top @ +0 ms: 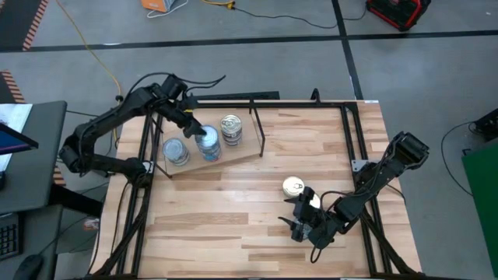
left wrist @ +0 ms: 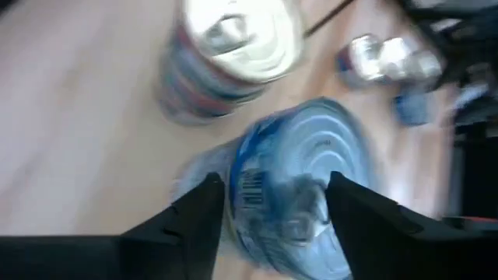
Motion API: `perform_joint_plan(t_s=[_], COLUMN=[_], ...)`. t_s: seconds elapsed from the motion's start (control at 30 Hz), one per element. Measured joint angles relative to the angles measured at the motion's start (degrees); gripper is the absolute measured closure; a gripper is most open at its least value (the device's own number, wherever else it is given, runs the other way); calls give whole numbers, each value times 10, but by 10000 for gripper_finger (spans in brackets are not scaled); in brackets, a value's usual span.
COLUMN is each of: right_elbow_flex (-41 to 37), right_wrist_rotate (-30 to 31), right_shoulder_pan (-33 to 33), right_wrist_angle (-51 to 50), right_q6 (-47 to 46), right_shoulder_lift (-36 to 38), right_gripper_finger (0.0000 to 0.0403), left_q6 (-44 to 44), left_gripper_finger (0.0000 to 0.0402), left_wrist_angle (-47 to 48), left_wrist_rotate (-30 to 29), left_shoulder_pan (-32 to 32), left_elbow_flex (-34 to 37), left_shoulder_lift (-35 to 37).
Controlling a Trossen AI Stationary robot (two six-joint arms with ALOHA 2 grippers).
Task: Stack canned seafood by type on shelf
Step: Stack the blue tuna can on top of the green tuna can on the shelf, then stack the blue tuna can on top of the blue tuna can on the shelf
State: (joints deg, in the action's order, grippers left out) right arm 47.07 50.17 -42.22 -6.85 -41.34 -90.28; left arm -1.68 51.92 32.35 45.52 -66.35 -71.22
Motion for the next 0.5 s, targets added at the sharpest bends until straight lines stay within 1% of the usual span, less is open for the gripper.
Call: perform_joint_plan(t_s=[0.03, 0.07, 0.23, 0.33, 0.43, 0.5], right_elbow_flex=[0, 0, 0, 0, 0, 0], right_wrist_rotate=[0, 0, 0, 0, 0, 0], right_shoulder_pan=[0, 0, 0, 0, 0, 0], right_wrist_angle=[0, 0, 0, 0, 0, -3], right_q6=[0, 0, 0, 0, 0, 0], right_shoulder_lift=[0, 0, 0, 0, 0, 0], right_gripper_finger=[83, 83, 83, 83, 83, 83], left_q6=[-4, -7, -26, -47, -80, -84], left_gripper_finger=[178, 168, 135, 130, 130, 130], left_wrist_angle=[2, 2, 1, 2, -1, -21], left_wrist_rotate=[-19, -26, -25, -25, -28, -29], left_shoulder_pan=[-2, -3, -12, -14, -14, -20], left_elbow_flex=[0, 0, 0, -3, -22, -33], left_shoulder_lift=[0, -1, 0, 0, 2, 12])
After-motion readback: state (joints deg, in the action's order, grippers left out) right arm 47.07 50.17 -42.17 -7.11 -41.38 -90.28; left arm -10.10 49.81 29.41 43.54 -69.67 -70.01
